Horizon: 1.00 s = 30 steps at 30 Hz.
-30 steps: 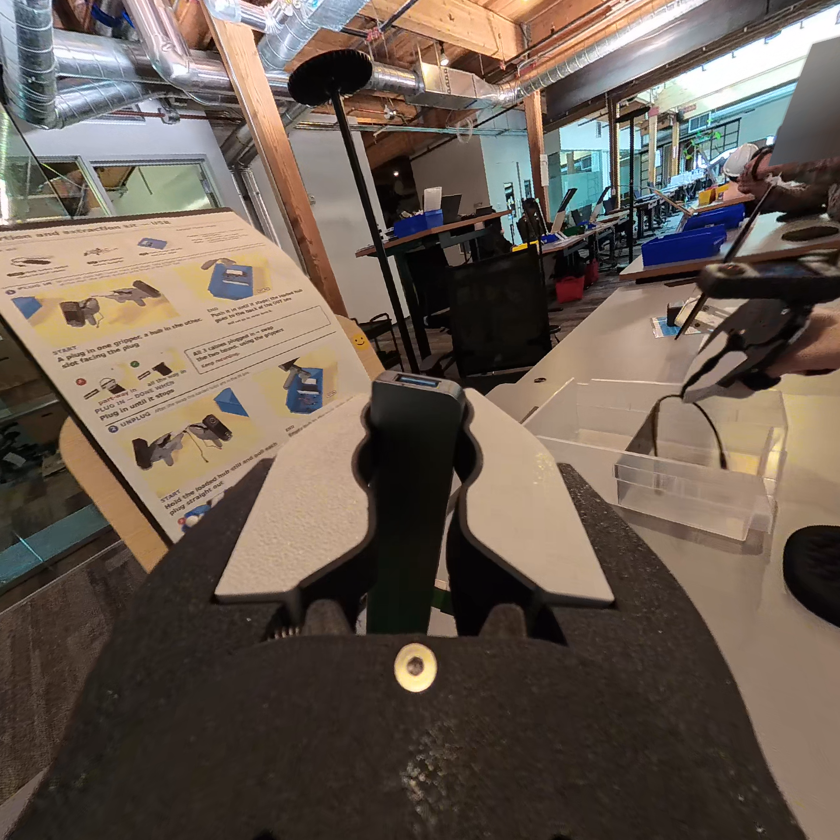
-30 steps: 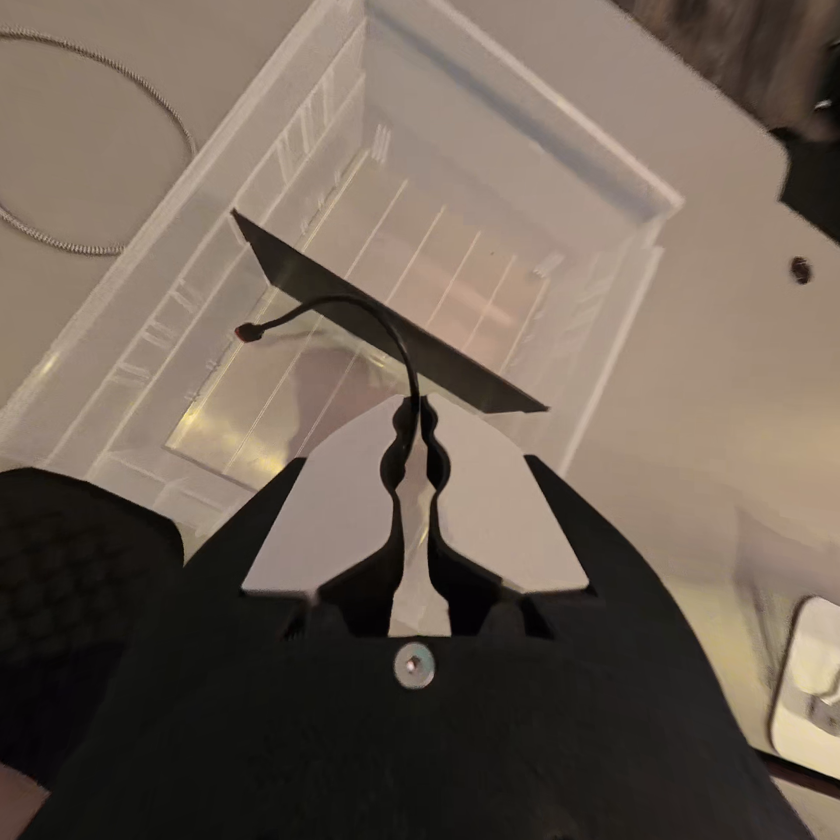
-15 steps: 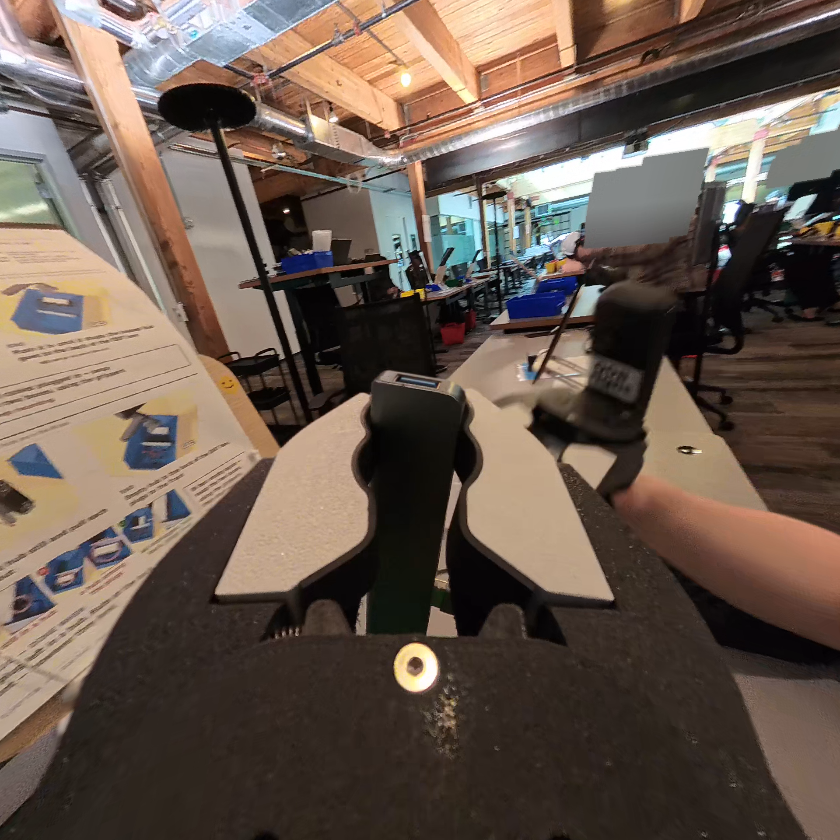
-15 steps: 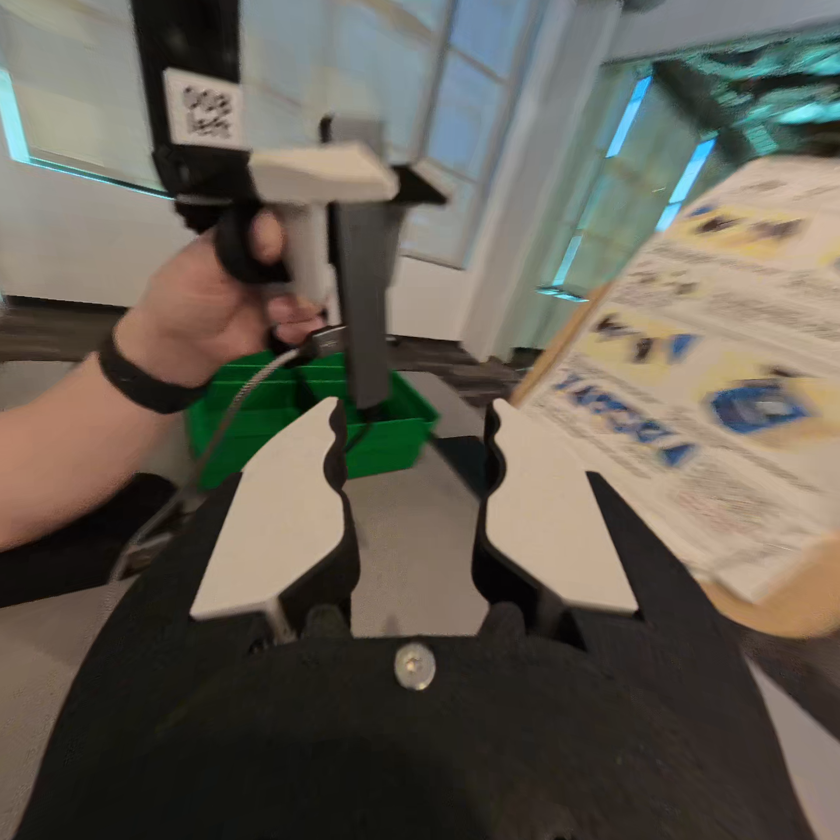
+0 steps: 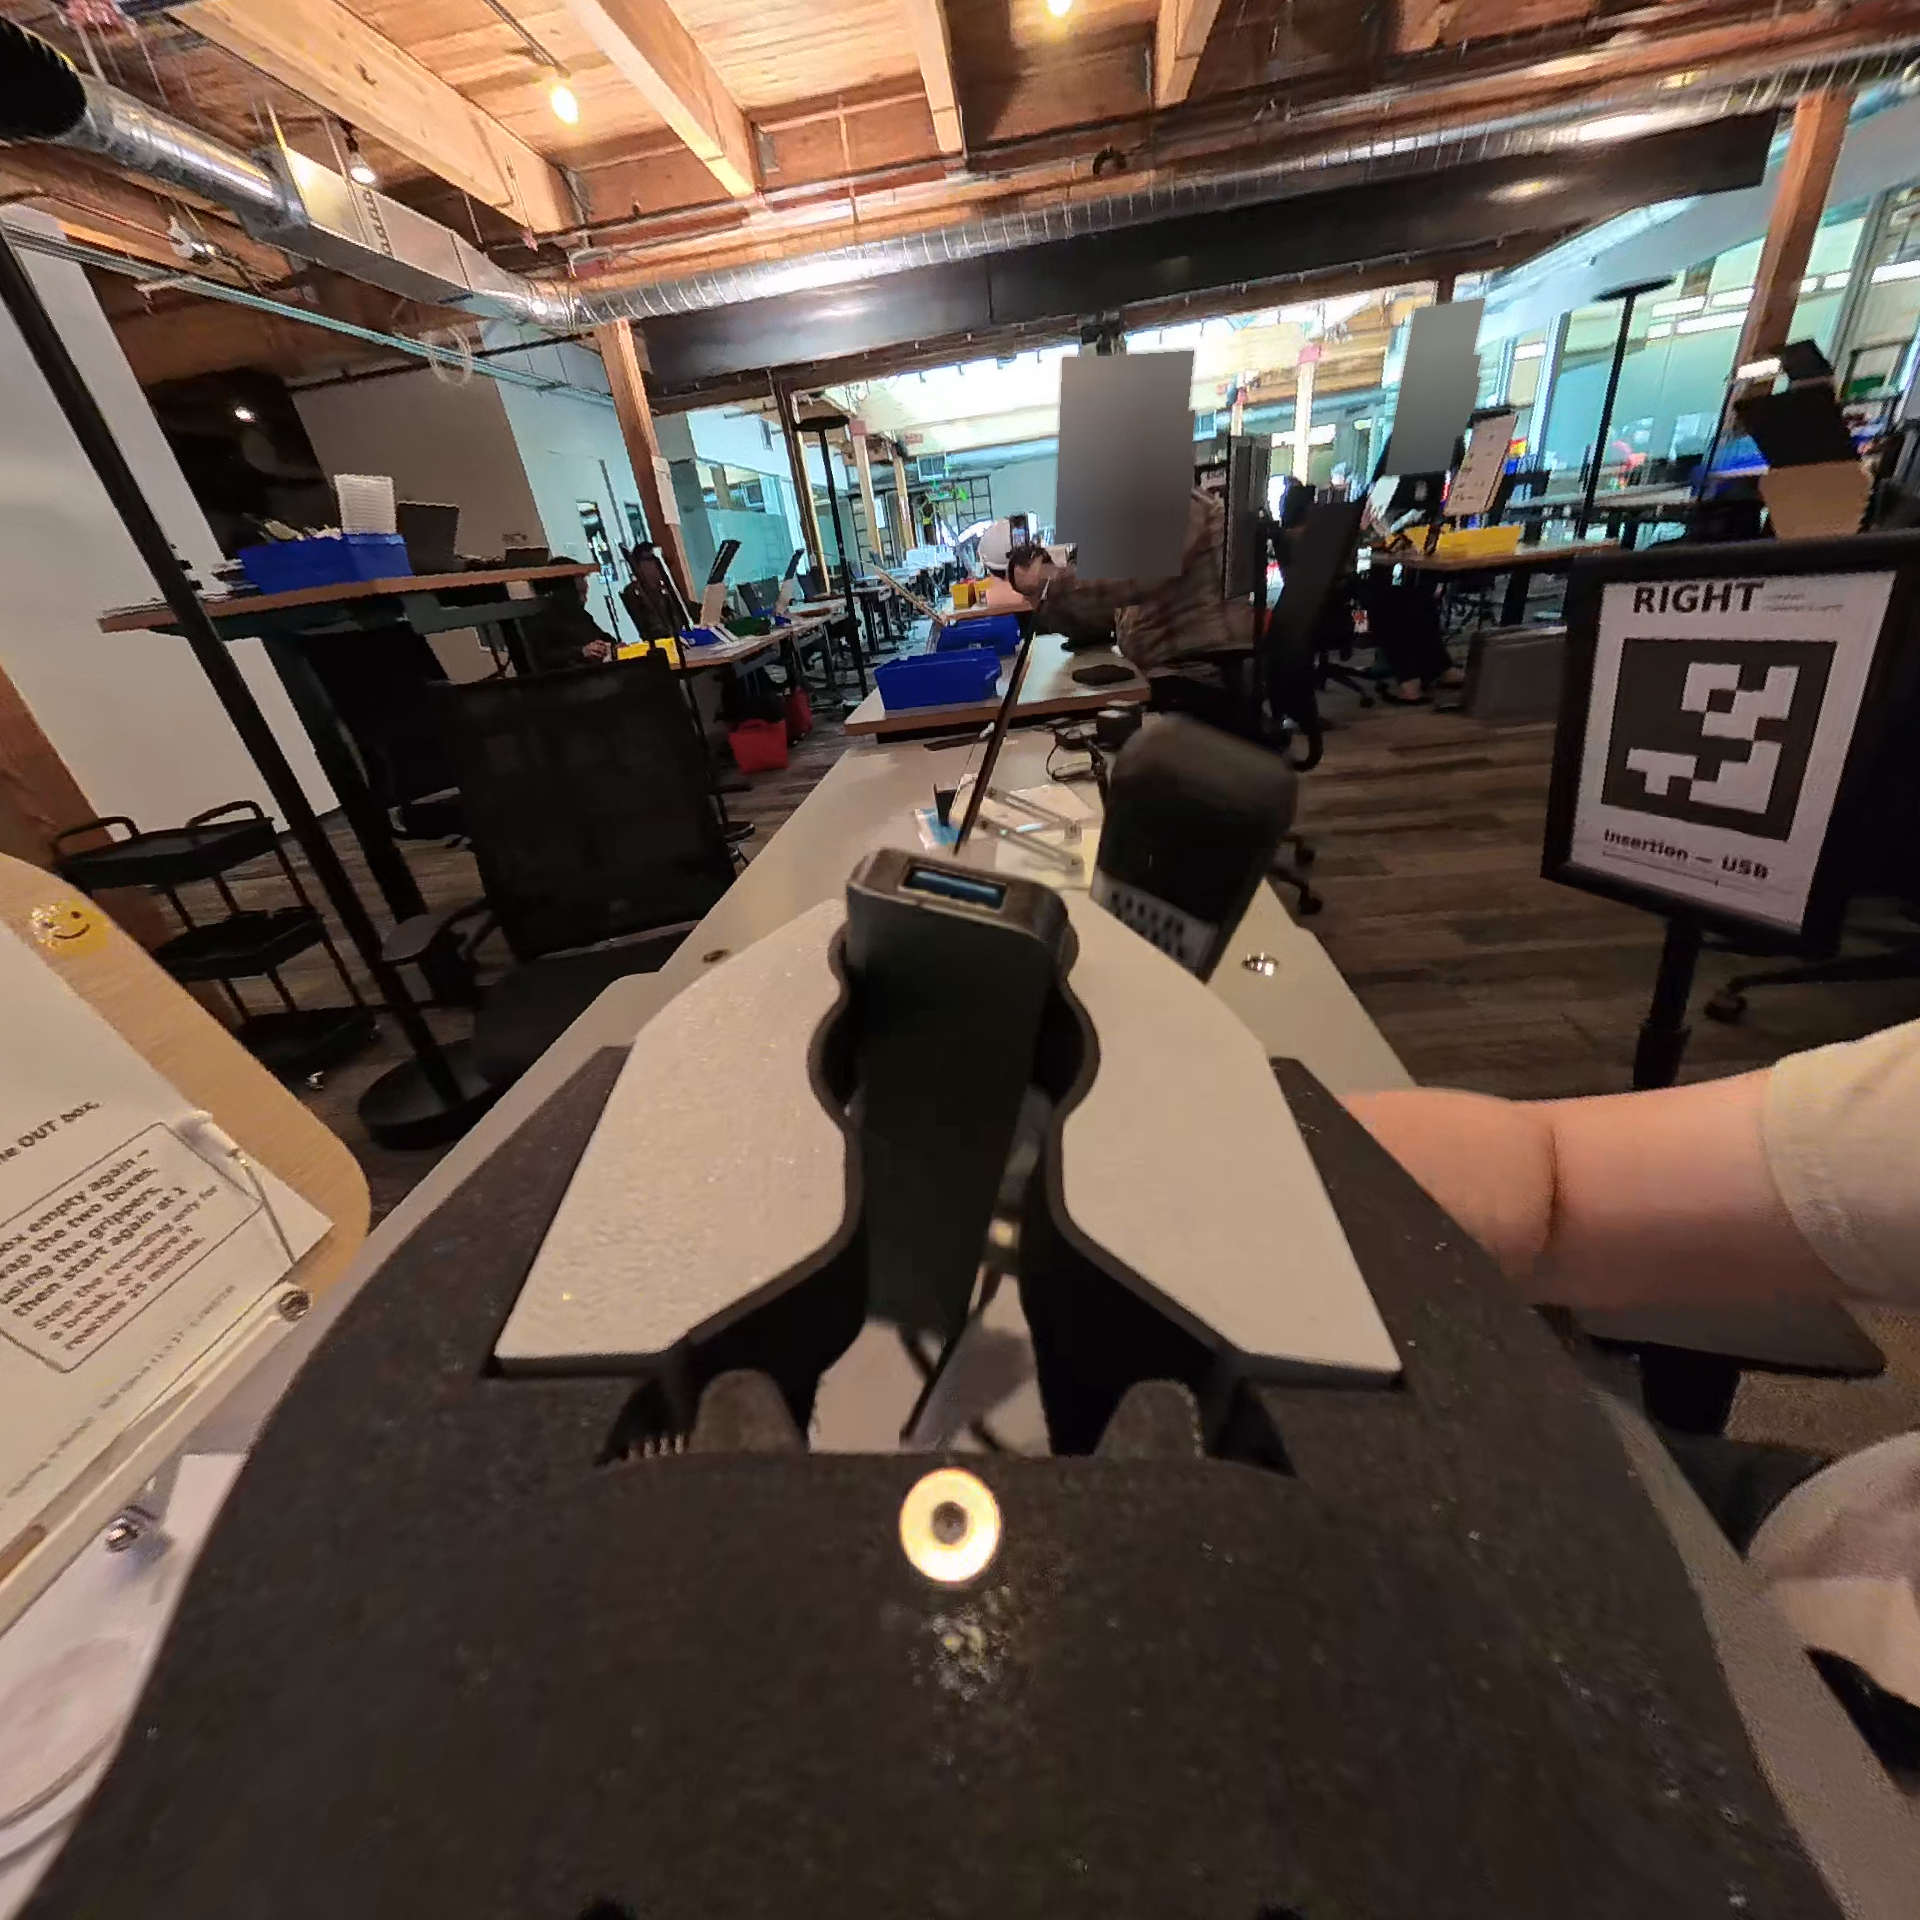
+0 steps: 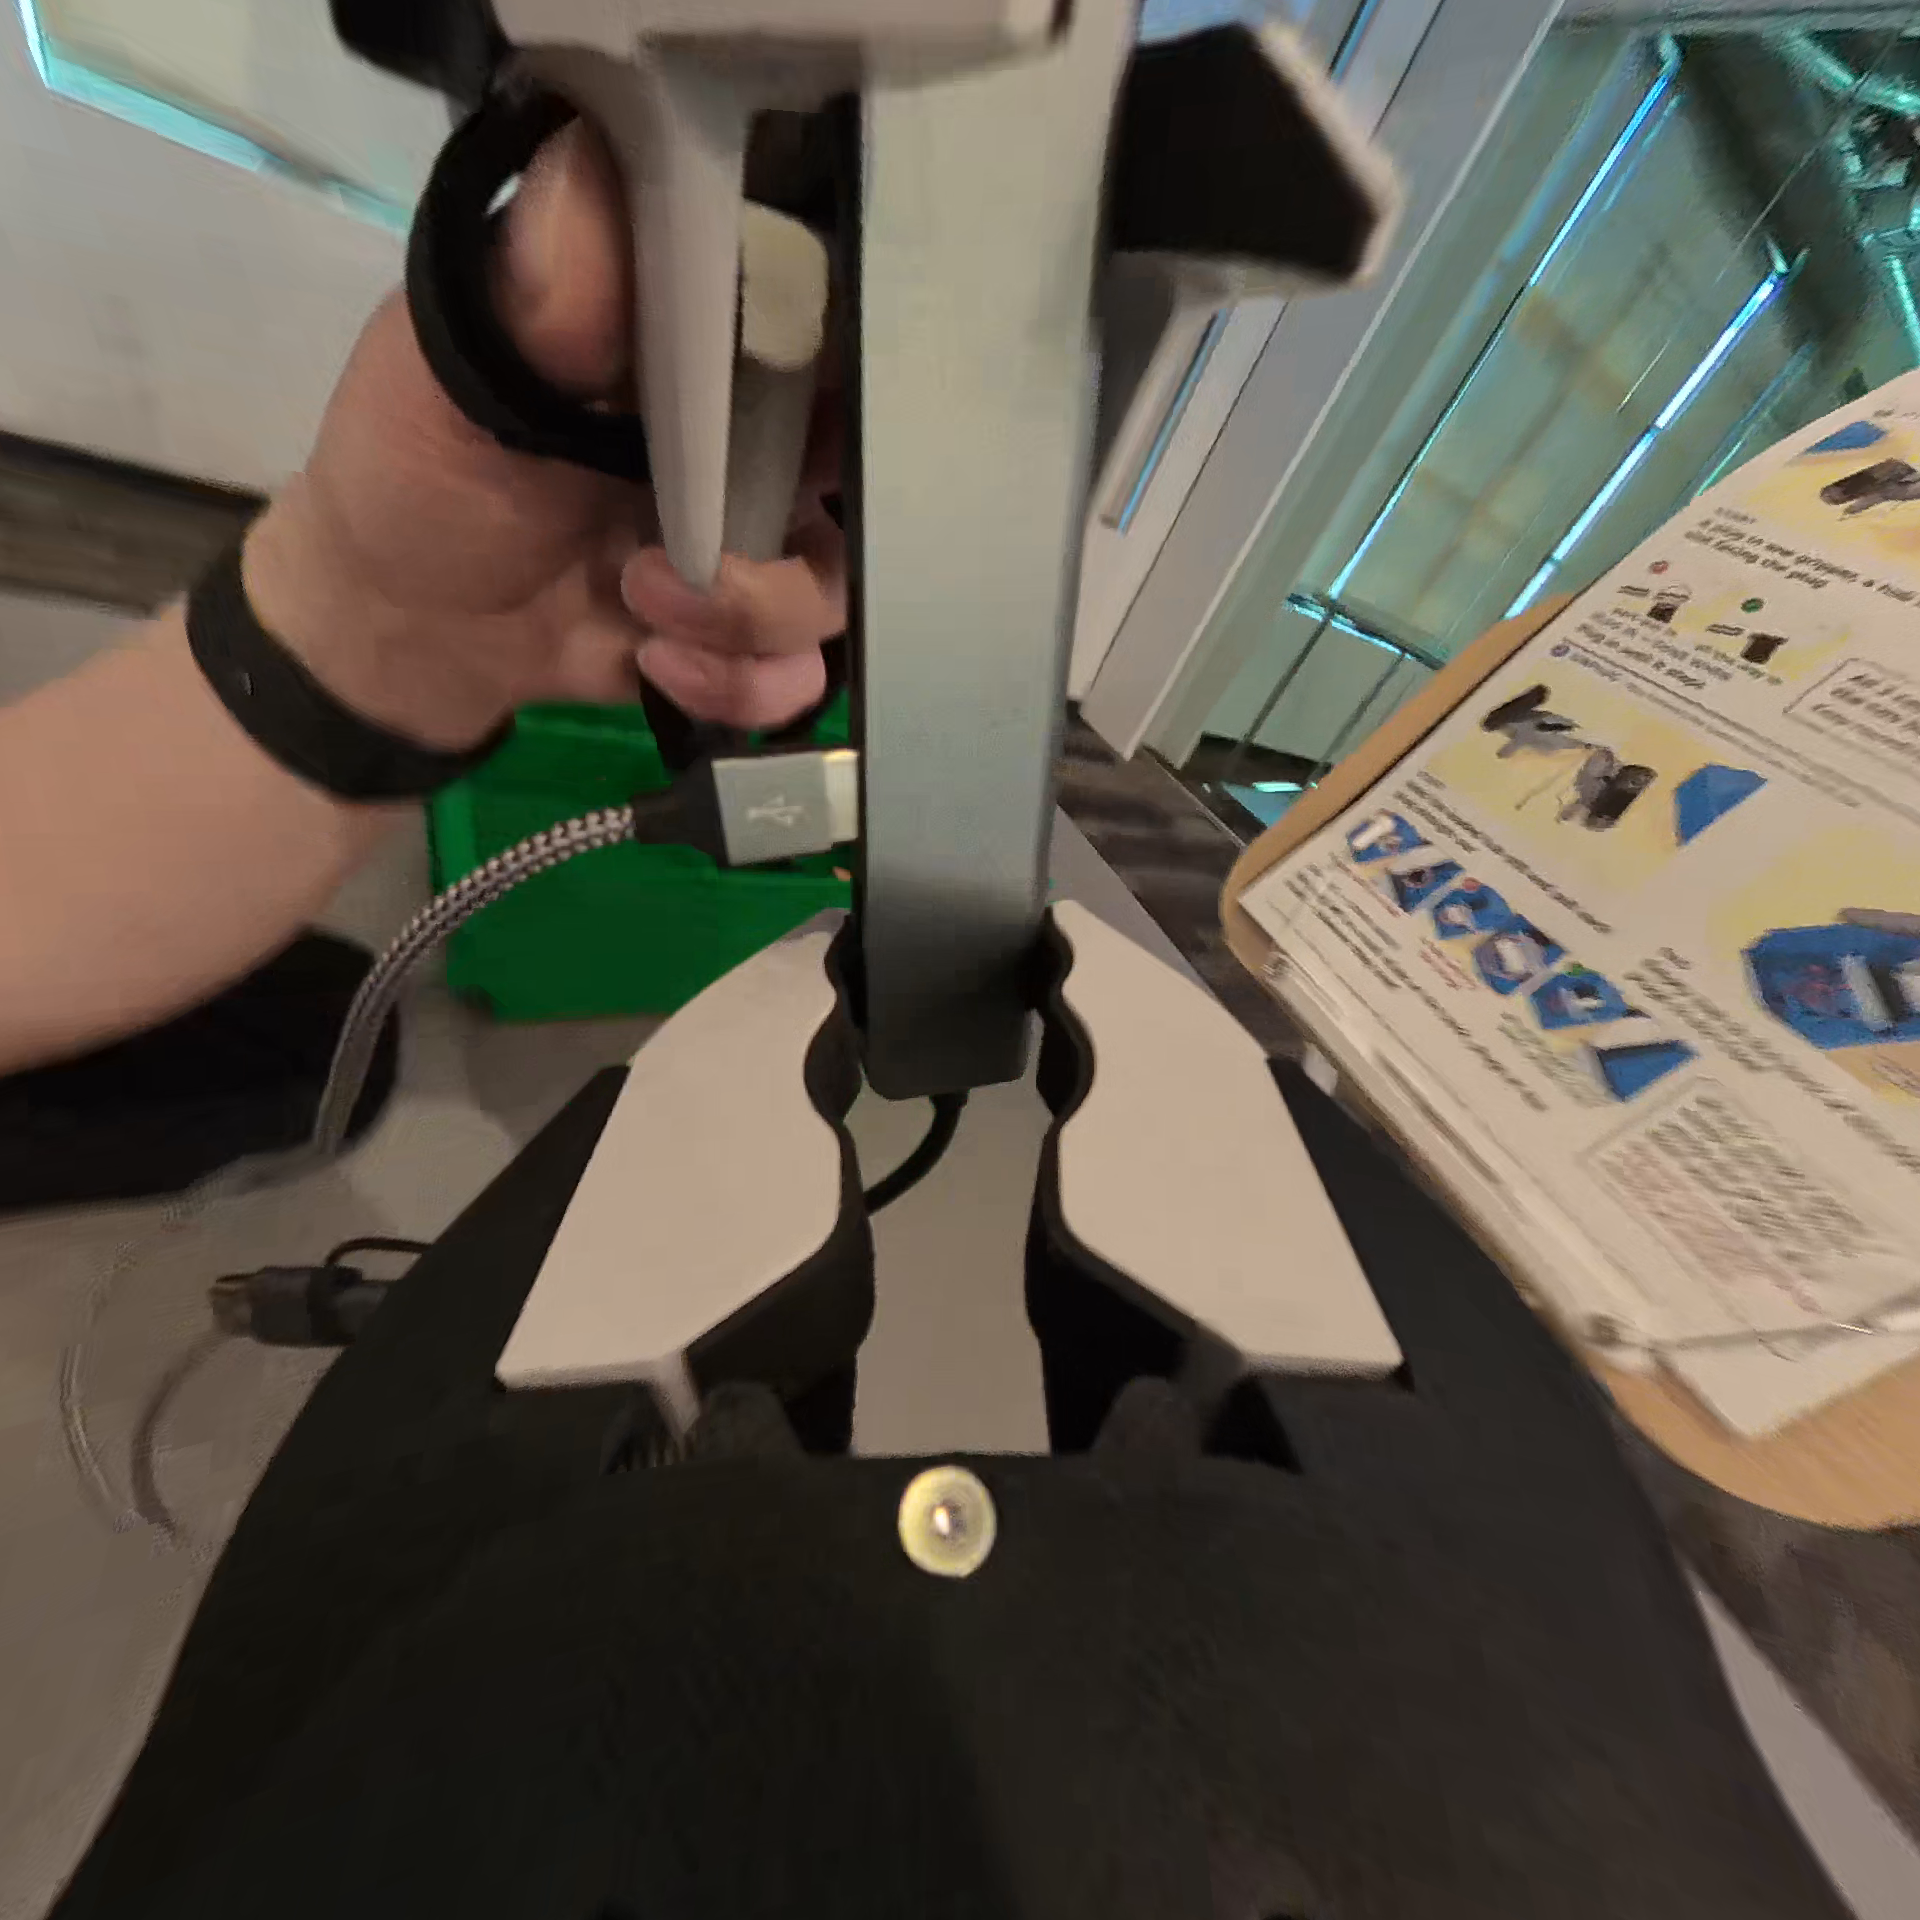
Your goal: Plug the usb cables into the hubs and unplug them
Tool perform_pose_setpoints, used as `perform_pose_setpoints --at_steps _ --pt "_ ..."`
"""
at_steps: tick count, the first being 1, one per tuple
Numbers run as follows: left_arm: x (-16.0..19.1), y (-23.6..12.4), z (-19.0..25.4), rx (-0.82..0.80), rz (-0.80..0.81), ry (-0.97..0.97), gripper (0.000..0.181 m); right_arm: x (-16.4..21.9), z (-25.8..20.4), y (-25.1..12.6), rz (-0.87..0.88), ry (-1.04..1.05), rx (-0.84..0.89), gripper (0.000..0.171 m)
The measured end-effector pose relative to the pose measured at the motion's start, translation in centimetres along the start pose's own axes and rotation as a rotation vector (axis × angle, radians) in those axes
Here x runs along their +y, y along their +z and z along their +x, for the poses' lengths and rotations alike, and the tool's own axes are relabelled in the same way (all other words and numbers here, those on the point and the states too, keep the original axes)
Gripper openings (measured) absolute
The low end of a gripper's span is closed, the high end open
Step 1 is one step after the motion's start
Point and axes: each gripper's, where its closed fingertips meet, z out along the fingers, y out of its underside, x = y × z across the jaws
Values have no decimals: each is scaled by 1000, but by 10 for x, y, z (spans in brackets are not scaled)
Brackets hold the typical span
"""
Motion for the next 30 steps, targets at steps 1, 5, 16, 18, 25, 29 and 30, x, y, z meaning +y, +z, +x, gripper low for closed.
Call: perform_pose_setpoints --at_steps 1,5,16,18,25,29,30 --pt "4 -4 0 11 -35 12 31 1 5 -8 -45 -54 5 32" --pt "36 -14 1 41 -267 83 33 10 17 -44 -261 -193 9 32" --pt "73 16 16 29 -434 337 43 24 18 -85 -549 -374 36 32" --pt "74 20 15 17 -421 345 42 26 18 -87 -580 -401 47 32" --pt "85 20 16 57 -450 362 39 30 19 -95 -663 -421 64 32" --pt "82 22 22 95 -426 327 48 30 20 -99 -686 -422 79 32" --pt "83 22 22 96 -427 324 47 30 20 -100 -689 -425 80 32"
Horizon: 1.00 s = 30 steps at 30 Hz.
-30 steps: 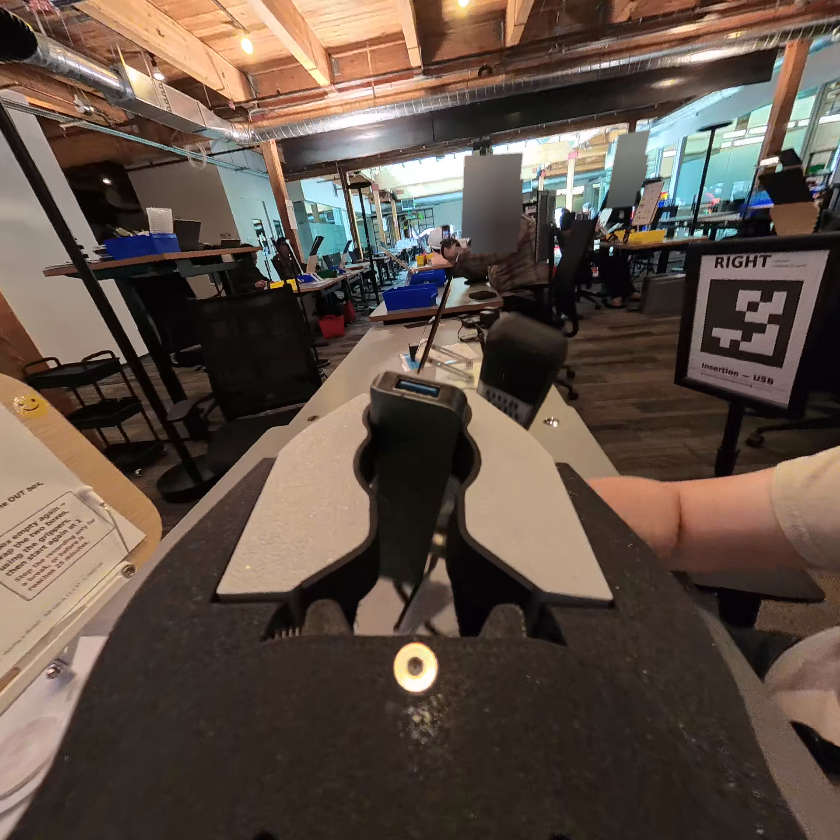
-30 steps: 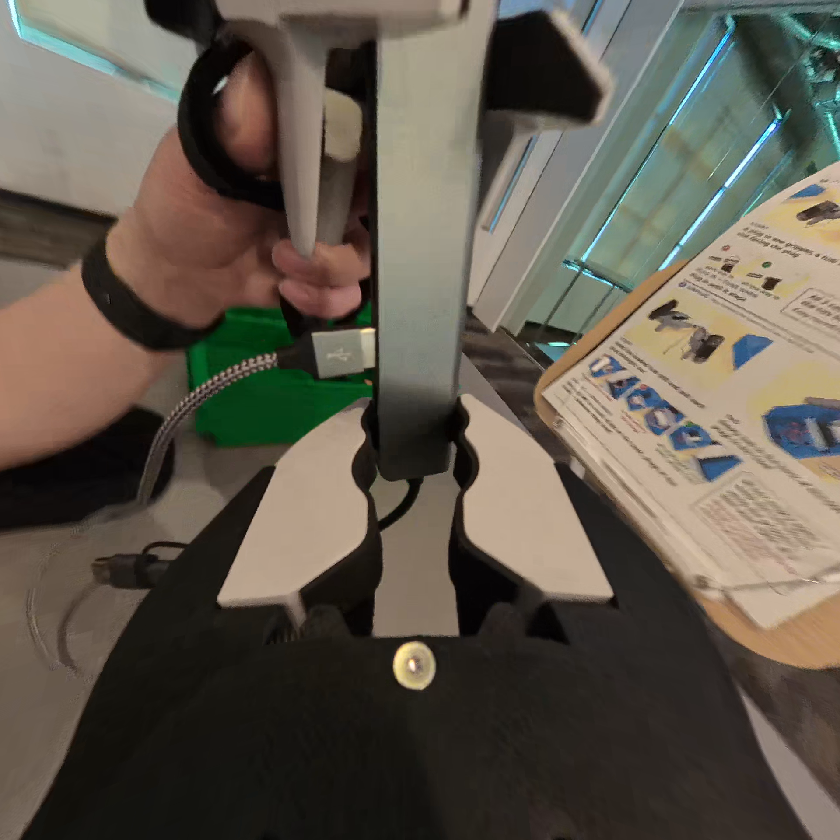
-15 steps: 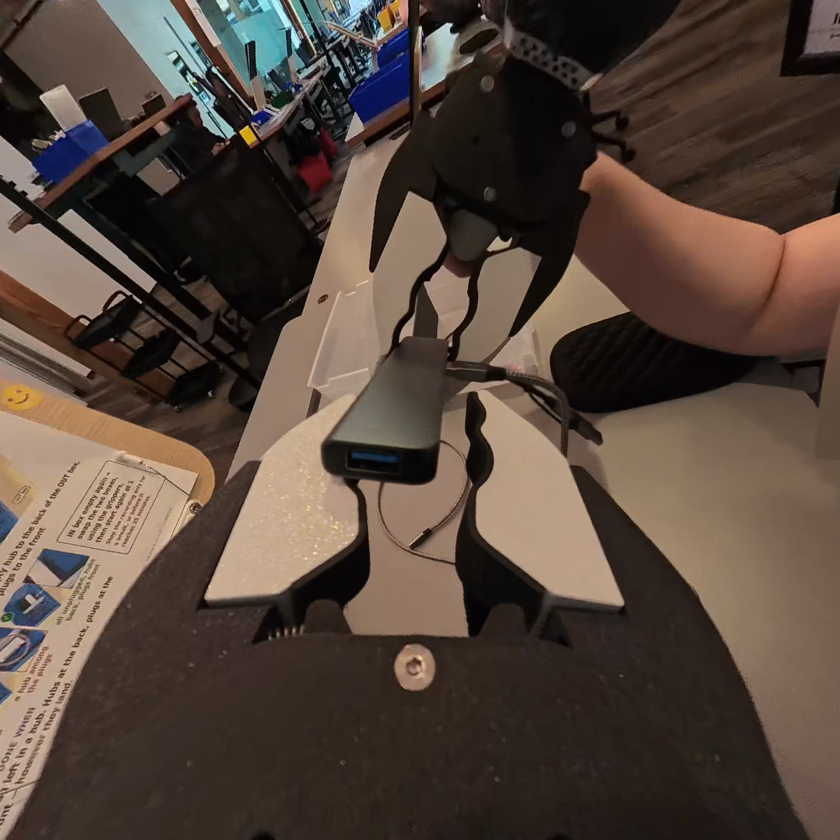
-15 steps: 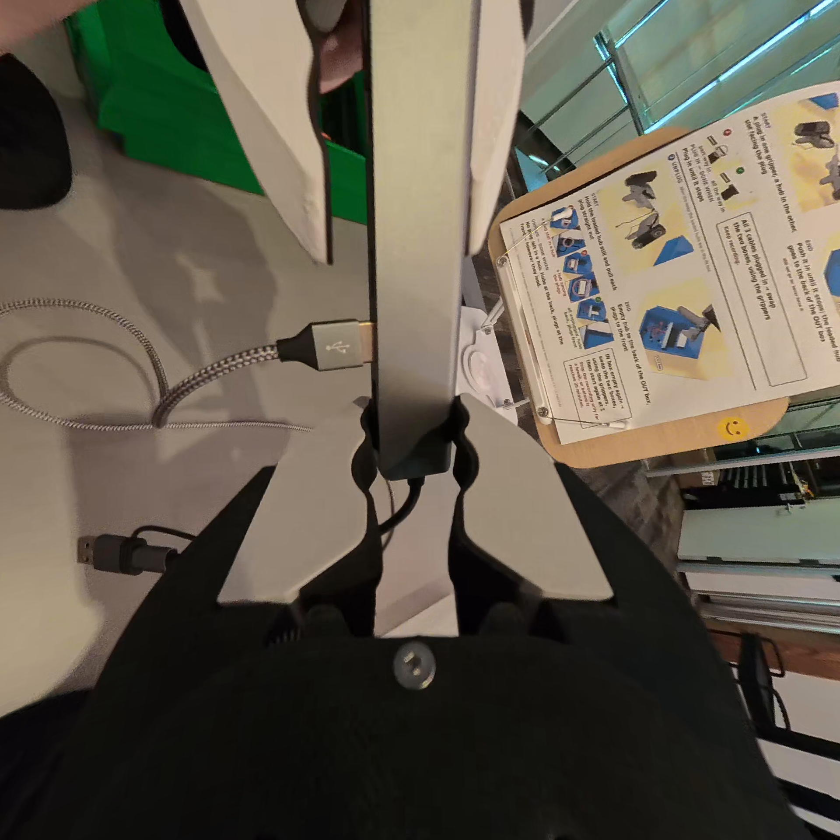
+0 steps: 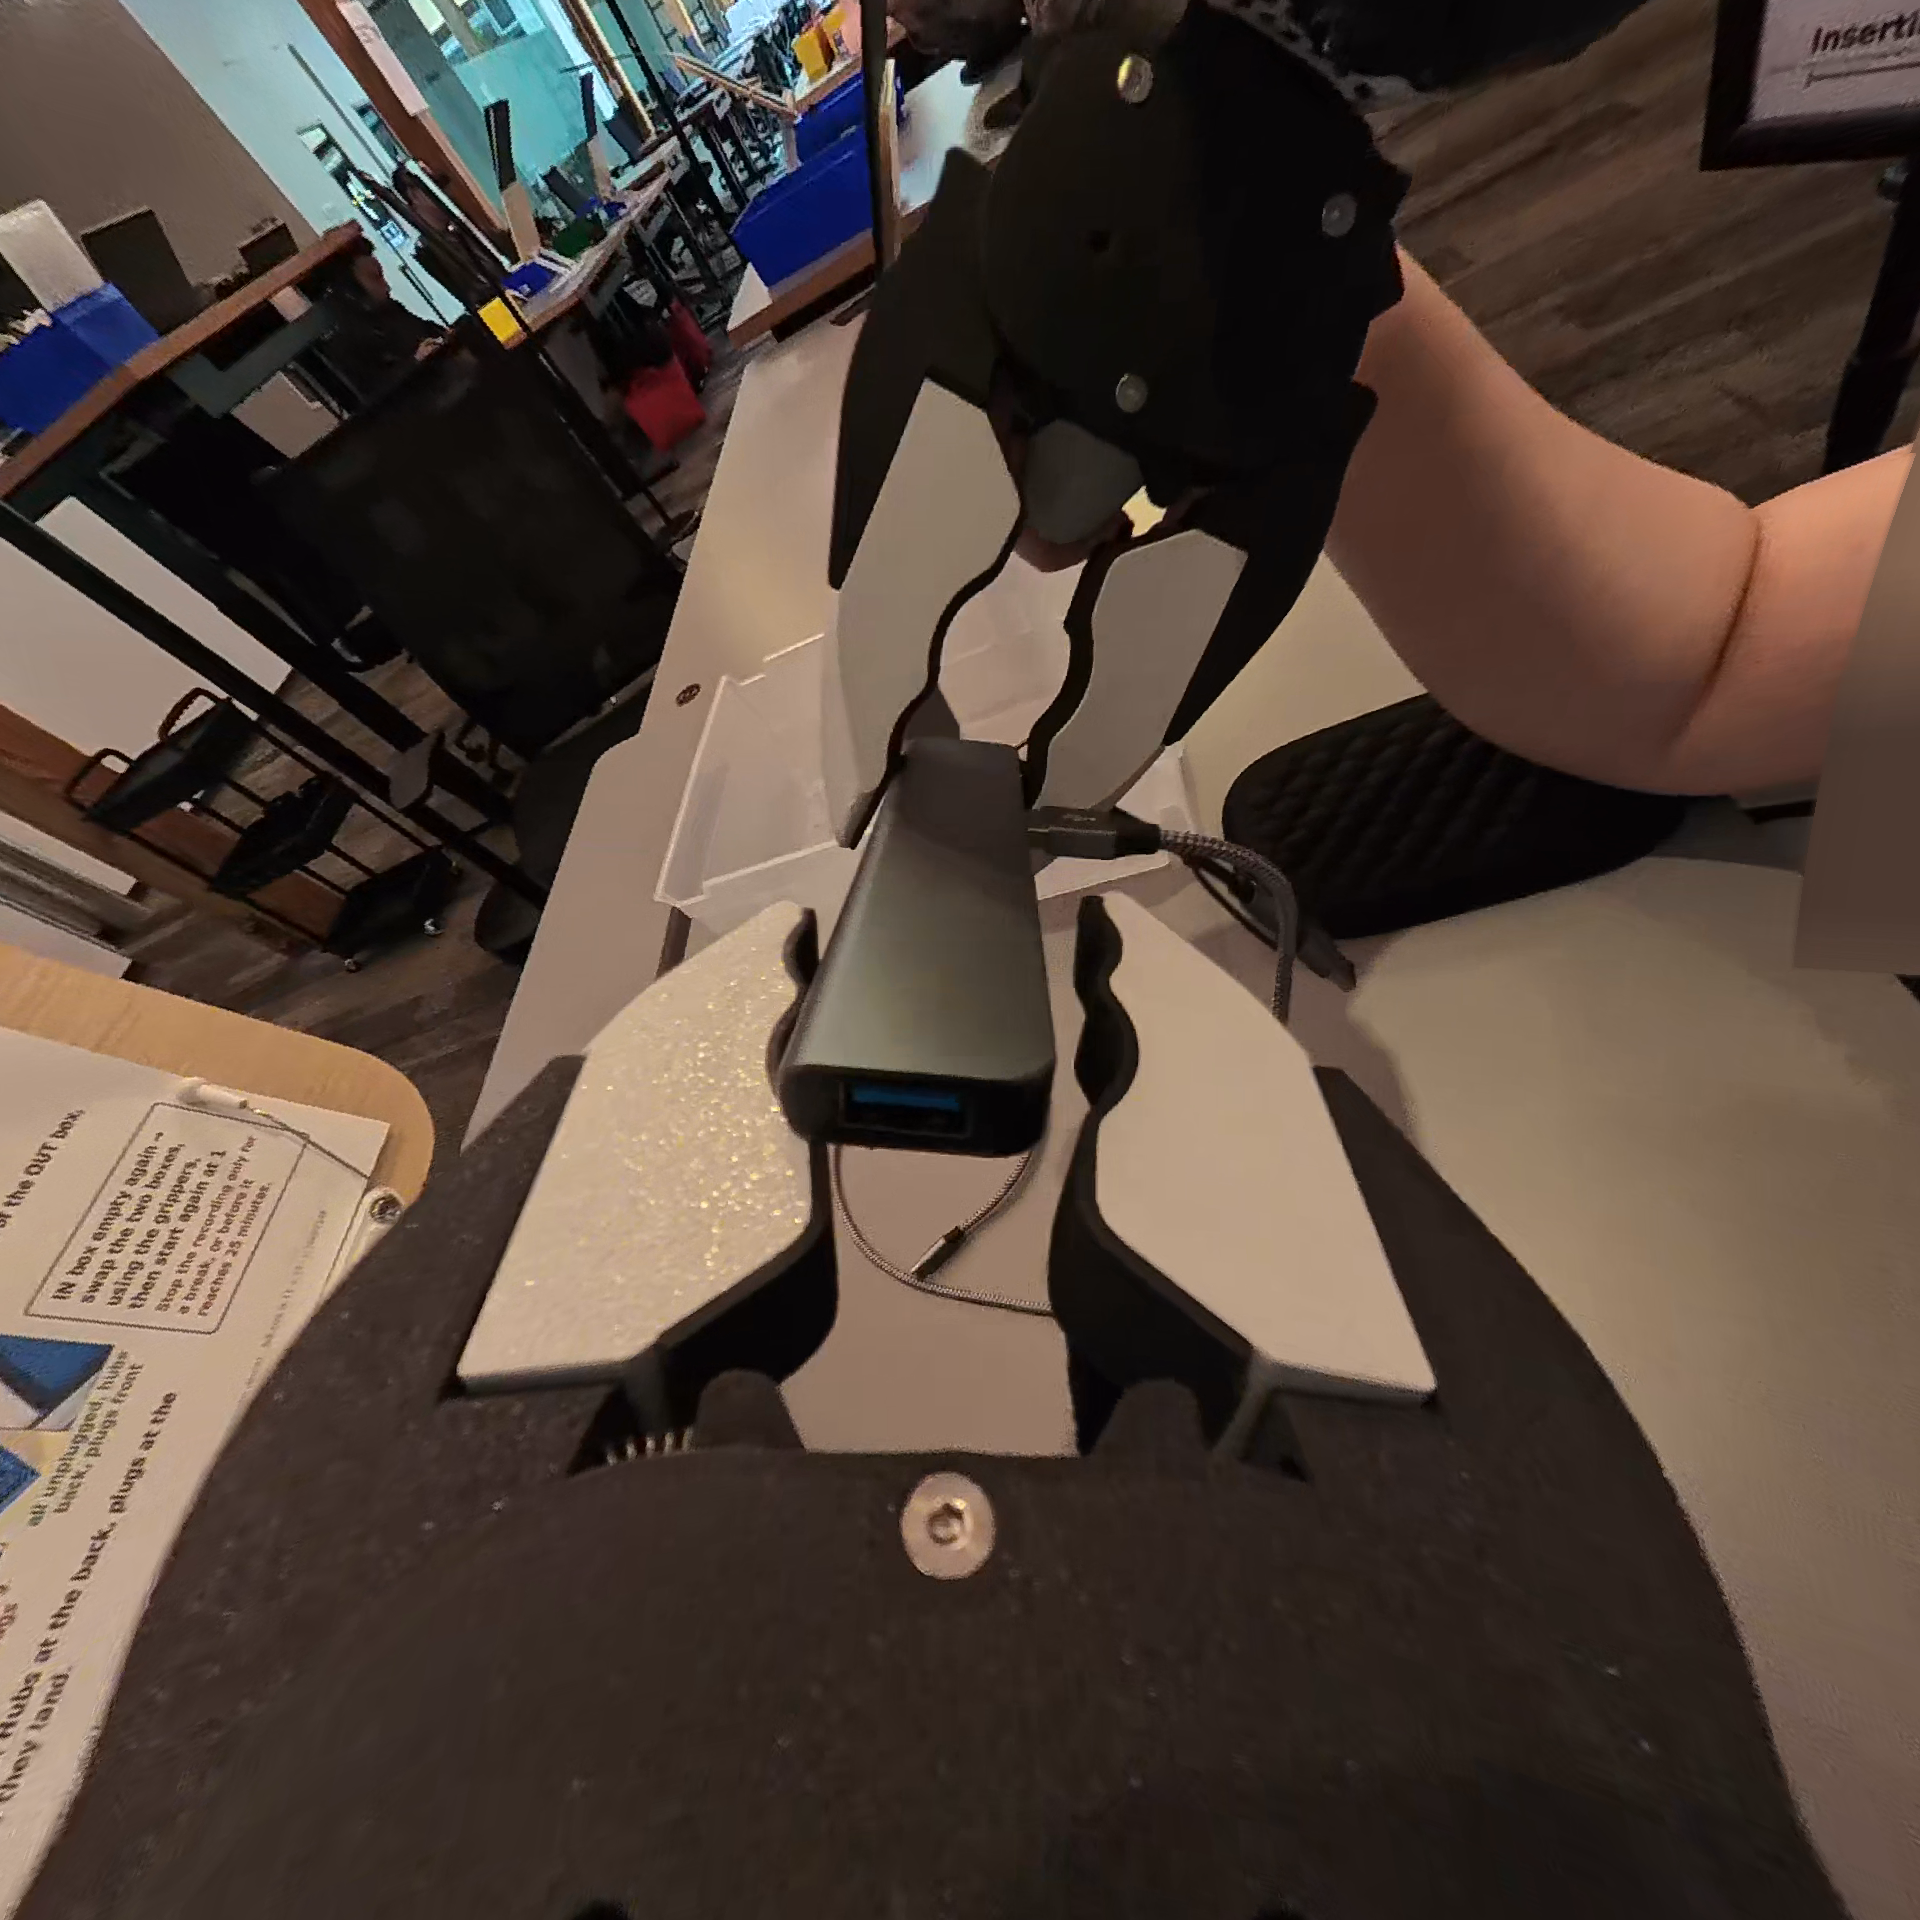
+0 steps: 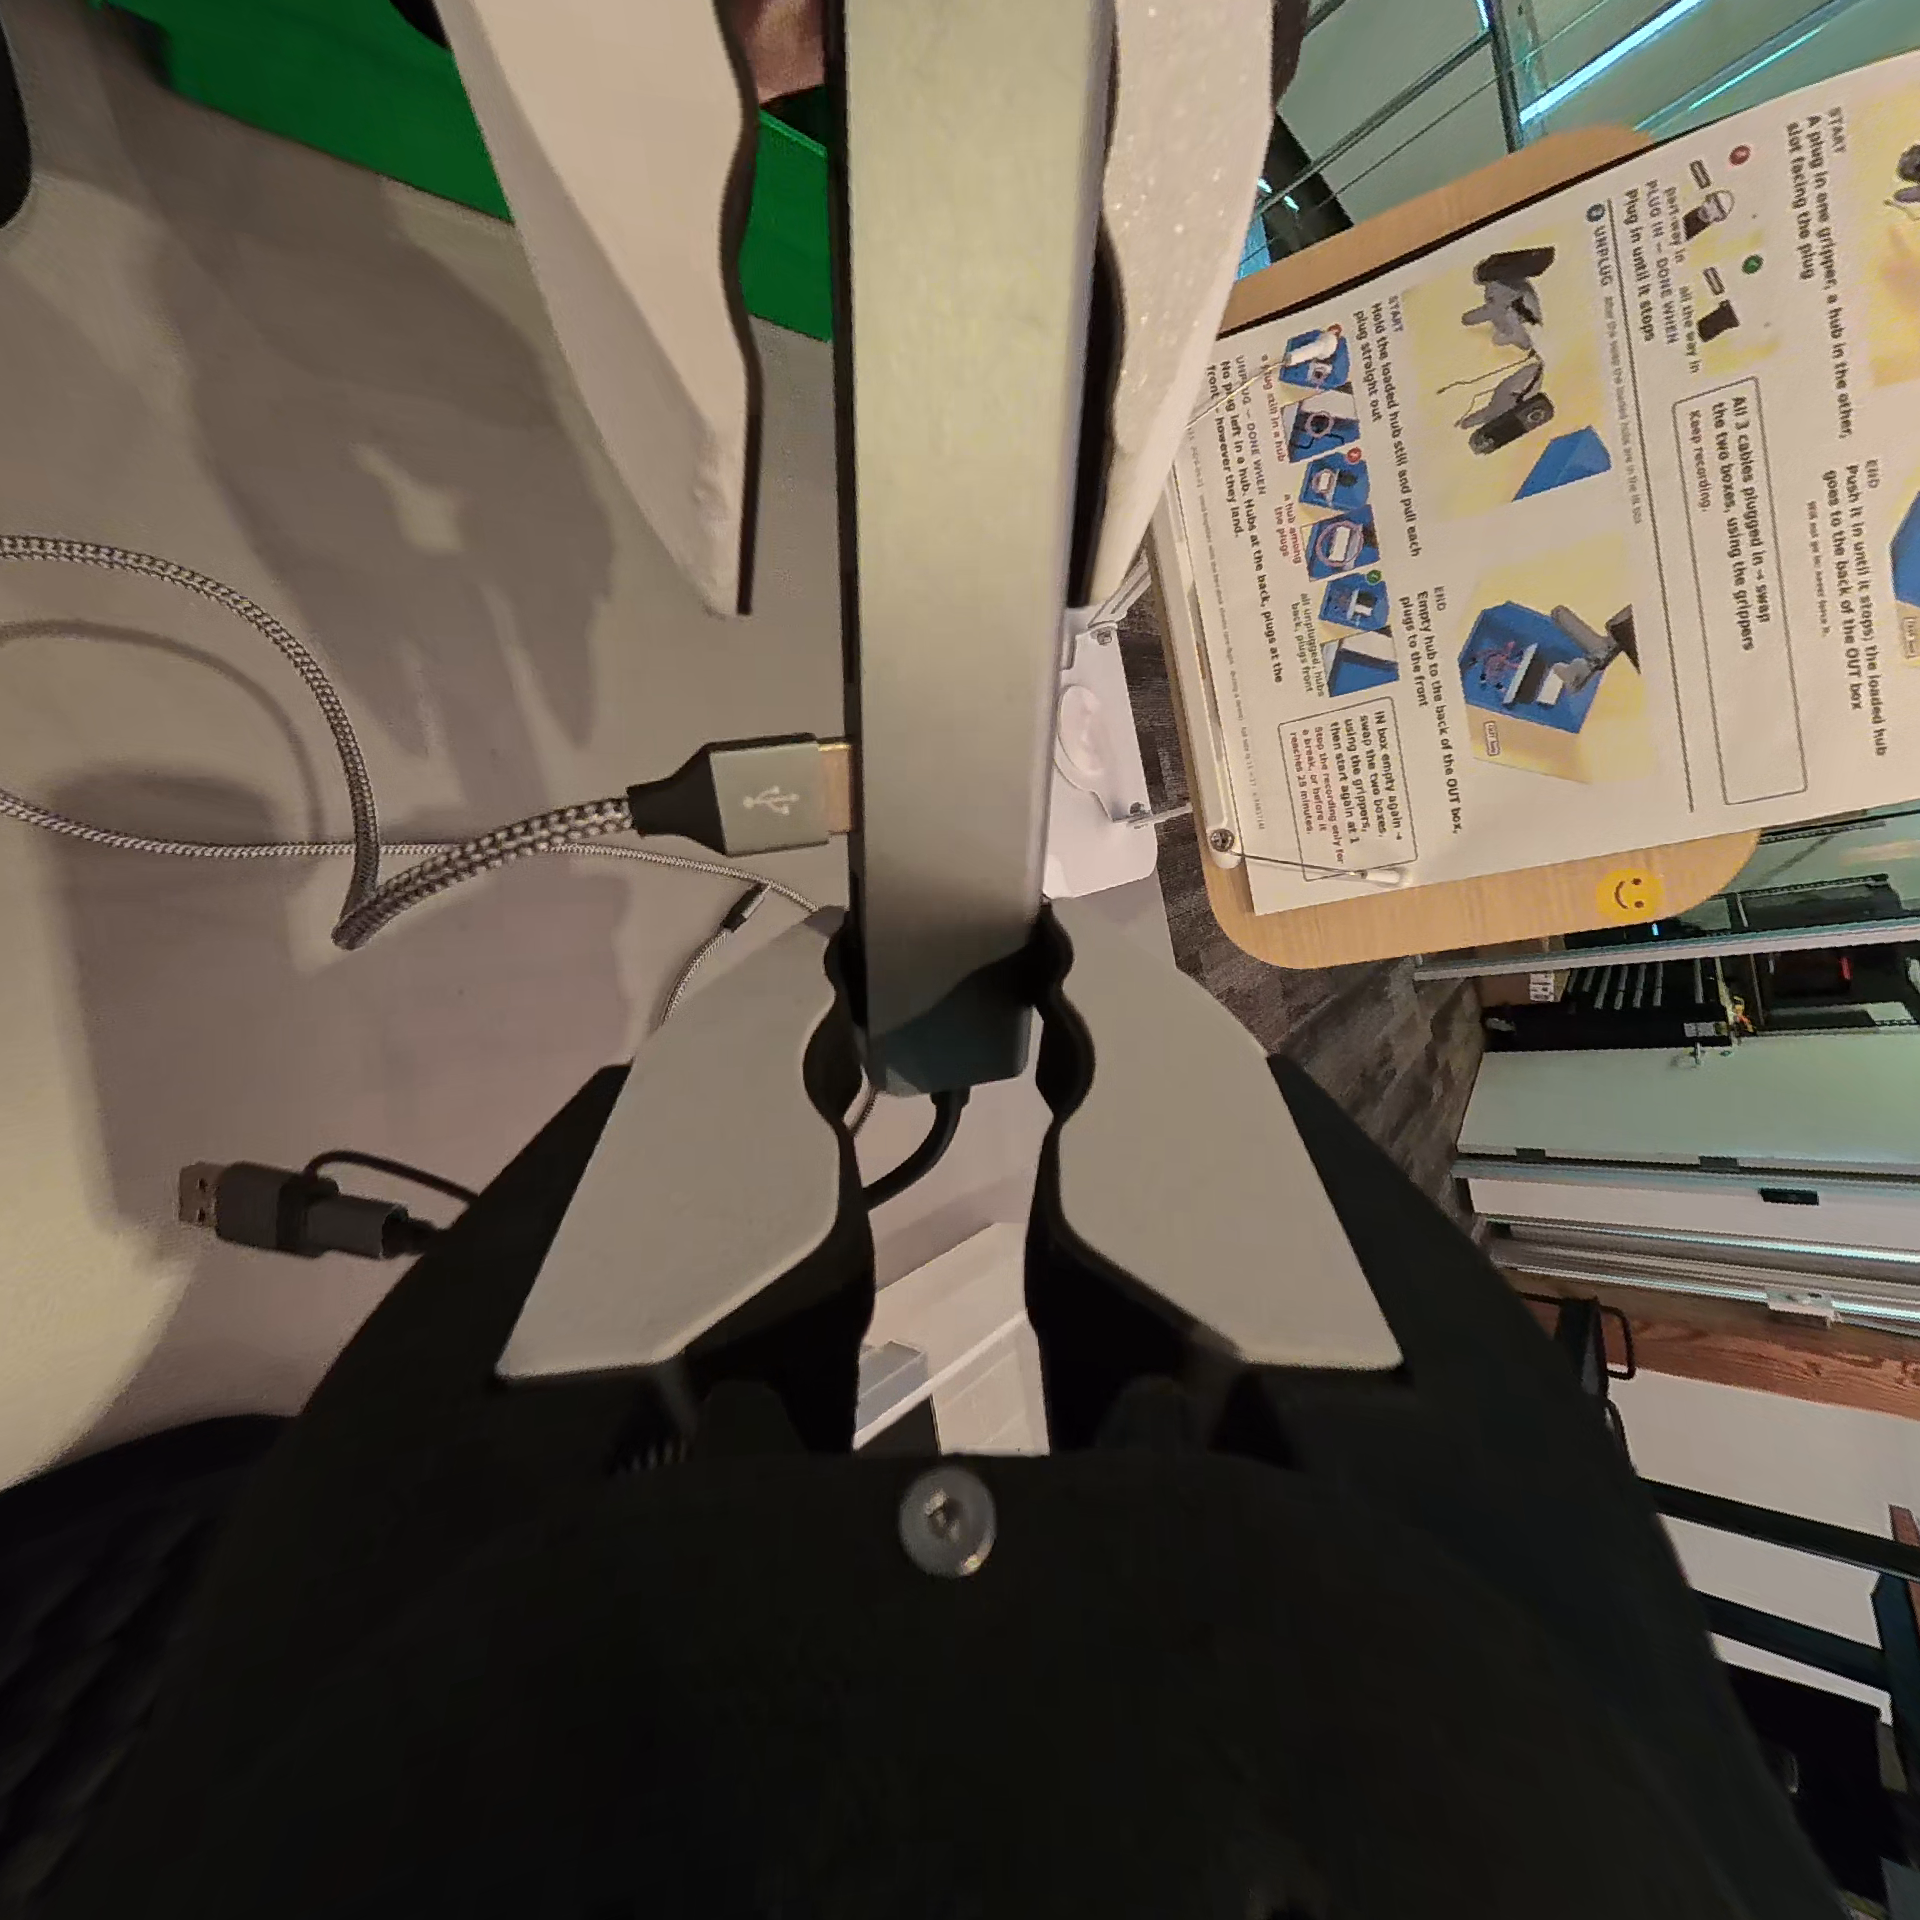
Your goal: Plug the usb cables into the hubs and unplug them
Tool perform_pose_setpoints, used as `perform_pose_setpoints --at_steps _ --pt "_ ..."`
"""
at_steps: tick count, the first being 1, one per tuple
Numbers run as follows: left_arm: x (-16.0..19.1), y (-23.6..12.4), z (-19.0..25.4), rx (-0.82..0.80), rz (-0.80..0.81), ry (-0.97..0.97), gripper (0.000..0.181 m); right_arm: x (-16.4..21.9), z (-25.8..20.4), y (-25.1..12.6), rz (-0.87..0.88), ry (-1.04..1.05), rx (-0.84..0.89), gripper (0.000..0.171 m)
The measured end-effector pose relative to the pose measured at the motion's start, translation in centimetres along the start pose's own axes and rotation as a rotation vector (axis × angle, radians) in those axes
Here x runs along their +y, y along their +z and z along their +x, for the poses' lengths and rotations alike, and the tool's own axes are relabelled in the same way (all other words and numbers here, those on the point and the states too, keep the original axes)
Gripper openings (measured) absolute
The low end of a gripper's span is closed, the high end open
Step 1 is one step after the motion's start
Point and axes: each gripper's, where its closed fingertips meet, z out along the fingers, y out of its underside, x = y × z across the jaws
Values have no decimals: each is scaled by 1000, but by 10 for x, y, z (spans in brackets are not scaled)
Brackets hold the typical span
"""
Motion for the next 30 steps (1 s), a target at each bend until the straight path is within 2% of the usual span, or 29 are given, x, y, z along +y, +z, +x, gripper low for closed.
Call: perform_pose_setpoints --at_steps 8,11,17,20,30 --pt "-3 -3 1 13 27 -16 53 2 -3 -2 -25 -16 -8 32" --pt "0 -4 5 41 6 -10 42 0 -4 -2 -23 -30 -4 32" --pt "6 -3 4 29 -30 13 41 2 -5 2 -34 -45 -4 32" --pt "10 -1 -3 -38 -70 58 39 4 0 2 -40 -59 27 32" --pt "-2 0 -3 -66 1 101 38 2 6 -9 0 -82 68 32"
